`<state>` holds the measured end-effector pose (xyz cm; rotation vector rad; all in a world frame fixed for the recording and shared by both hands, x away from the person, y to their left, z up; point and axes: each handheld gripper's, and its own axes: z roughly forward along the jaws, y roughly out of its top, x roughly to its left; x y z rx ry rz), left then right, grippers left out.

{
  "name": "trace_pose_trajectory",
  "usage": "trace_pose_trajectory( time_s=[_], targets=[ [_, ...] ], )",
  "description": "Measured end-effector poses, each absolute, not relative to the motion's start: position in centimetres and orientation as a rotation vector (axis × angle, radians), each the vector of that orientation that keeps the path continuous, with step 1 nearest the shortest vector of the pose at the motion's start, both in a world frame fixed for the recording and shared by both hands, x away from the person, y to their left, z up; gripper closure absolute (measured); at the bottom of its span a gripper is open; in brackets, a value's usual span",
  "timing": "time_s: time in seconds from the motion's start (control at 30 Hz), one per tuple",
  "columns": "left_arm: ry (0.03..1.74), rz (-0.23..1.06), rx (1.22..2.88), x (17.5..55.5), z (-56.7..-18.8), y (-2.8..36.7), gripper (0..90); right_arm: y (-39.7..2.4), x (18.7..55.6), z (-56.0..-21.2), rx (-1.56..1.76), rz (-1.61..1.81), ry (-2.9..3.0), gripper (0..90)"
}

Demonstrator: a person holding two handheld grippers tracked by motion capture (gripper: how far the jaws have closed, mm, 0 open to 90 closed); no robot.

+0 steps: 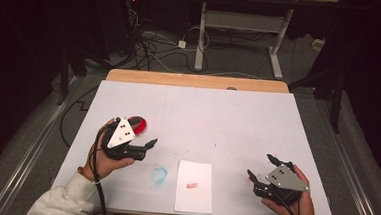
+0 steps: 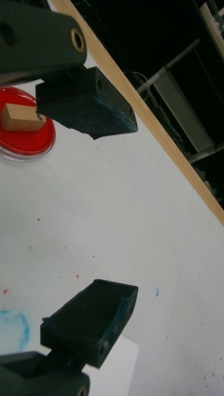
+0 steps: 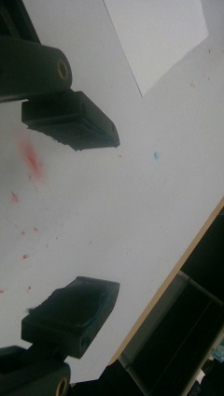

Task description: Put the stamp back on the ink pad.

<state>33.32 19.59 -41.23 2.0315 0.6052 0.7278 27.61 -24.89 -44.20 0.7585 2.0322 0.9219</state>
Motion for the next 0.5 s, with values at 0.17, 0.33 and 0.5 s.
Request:
trace_pose_trajectory(
  time_s=[0.17,0.33,0.5],
  targets=[
    [0.596,0.724,2.050,32.6,-42.1,20.0,17.0,-24.7,27.7,-44.2,0.758,0.931,2.038,25.8],
    [0.599,0.732,2.062,31.9,-43.1,20.6,17.0,-24.4,27.8,-44.3,0.747,0.937,2.046,25.8],
    [0.606,0.746,2.087,31.3,-44.4,20.5,17.0,-24.4,27.9,-44.4,0.748,0.944,2.054,25.8]
  ],
)
